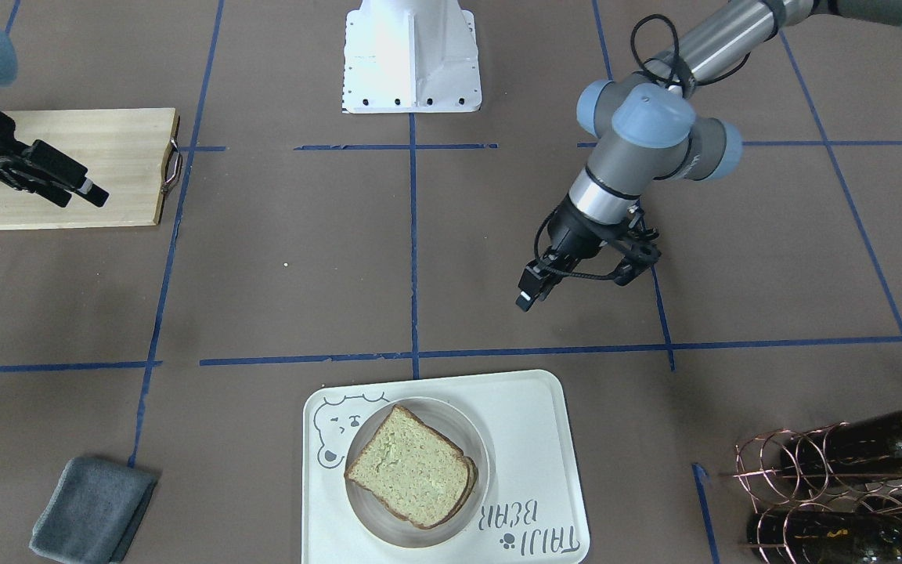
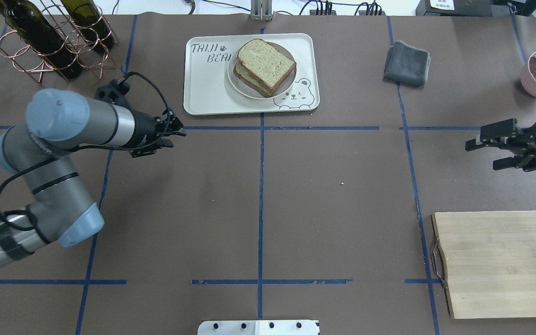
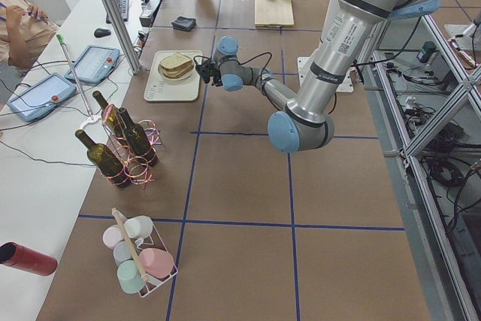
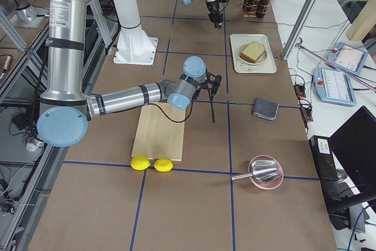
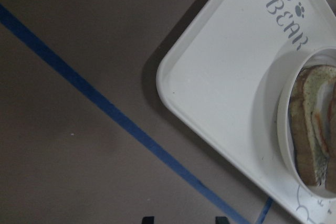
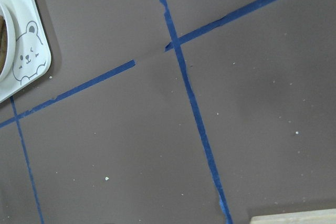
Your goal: Make sandwich and place on tray
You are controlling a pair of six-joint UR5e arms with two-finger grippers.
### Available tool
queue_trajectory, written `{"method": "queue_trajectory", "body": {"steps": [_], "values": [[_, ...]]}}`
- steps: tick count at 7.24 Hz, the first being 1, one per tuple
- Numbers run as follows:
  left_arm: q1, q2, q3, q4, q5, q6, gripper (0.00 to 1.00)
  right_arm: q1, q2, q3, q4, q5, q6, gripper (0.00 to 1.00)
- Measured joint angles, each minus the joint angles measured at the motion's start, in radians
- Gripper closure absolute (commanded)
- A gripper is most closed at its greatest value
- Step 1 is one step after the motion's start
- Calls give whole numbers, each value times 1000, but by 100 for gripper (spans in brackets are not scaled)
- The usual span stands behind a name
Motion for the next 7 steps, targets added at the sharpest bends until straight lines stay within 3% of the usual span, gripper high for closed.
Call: {"method": "queue_trajectory", "body": {"steps": [1,3,5,7], "values": [[-34,137,-81,-17,-28,159,49,67,-1,-59,-2,43,-113,0],[-198,341,-140,-55,-162,509,49,168,0,-148,-43,70,-344,0],[-480,473,-134,-32,-314,1007,49,263,6,-168,-228,61,-645,0],[-740,499,-117,147,-393,1480,49,350,9,-169,-468,5,-994,0]]}}
